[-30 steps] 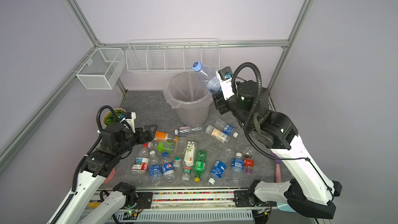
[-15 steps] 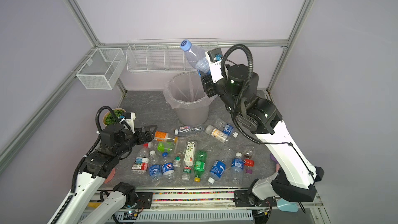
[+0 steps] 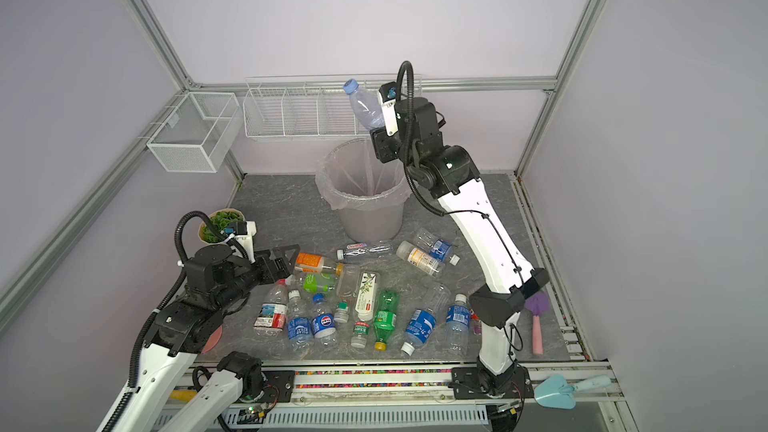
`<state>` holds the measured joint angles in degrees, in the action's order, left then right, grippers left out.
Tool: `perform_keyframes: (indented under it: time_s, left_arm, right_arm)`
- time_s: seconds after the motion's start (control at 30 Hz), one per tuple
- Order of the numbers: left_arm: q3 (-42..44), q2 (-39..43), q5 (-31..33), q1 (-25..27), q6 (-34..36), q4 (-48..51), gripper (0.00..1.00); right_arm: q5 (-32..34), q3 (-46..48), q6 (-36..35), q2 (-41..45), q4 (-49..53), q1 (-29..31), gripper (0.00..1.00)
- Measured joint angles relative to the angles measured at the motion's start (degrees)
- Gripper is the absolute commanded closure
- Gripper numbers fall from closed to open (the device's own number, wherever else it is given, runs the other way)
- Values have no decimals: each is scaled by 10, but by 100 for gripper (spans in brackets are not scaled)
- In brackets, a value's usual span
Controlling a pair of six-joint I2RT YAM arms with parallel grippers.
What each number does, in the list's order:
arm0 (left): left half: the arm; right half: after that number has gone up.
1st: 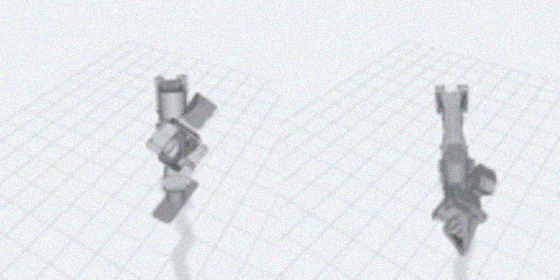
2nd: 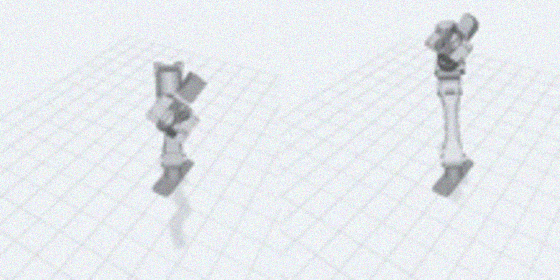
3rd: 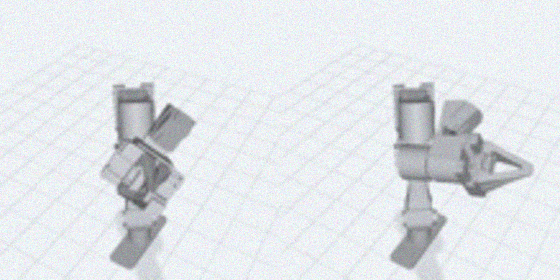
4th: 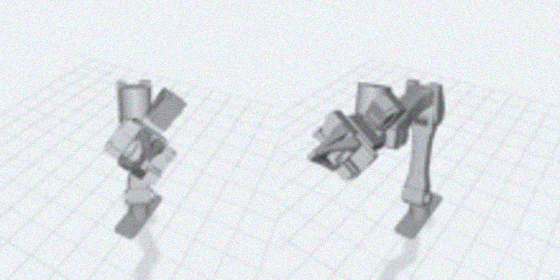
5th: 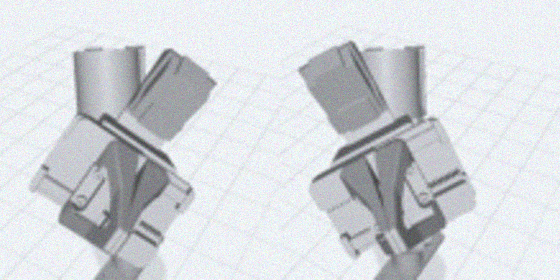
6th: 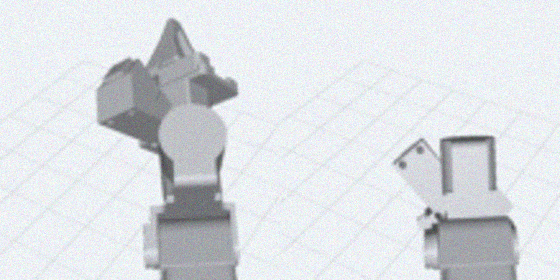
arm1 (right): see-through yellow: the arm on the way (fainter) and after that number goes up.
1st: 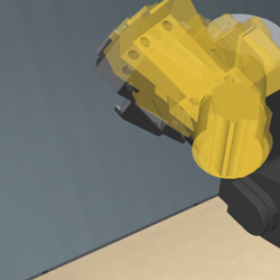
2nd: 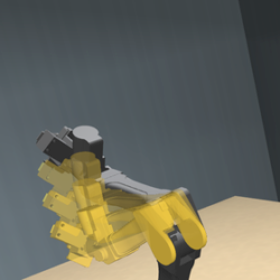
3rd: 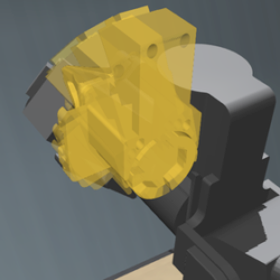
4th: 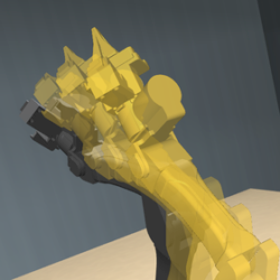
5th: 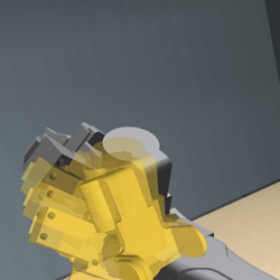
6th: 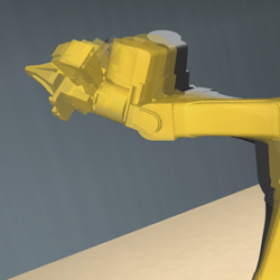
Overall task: Throw the plastic bottles in the bin
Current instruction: 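Lift the Ganten bottle with the right gripper and carry it over the bin, then release the bottle into the bin while the left gripper reaches toward the tea bottle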
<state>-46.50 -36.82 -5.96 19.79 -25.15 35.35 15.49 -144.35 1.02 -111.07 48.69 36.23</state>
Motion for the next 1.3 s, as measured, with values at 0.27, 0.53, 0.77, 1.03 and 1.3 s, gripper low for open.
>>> perform_keyframes:
  time_s: [0.27, 0.53, 0.77, 1.03, 1.3]
  left_arm:
    - [0, 1, 2, 0, 2, 6, 1]
    - [0, -4, 1, 0, 2, 6, 1]
    - [0, -9, -8, 0, 2, 5, 2]
    - [0, -35, -30, 31, 2, -1, 3]
    - [-3, -94, 22, 156, 0, -12, 5]
  right_arm:
    - [-40, 46, 9, 18, 60, 2, 12]
    - [-40, 68, 9, 114, 40, 2, 12]
    - [-40, 158, 9, 179, 13, 2, 12]
    - [-35, 276, 22, 256, 3, 2, 12]
    - [-31, 330, 43, 318, 15, 2, 12]
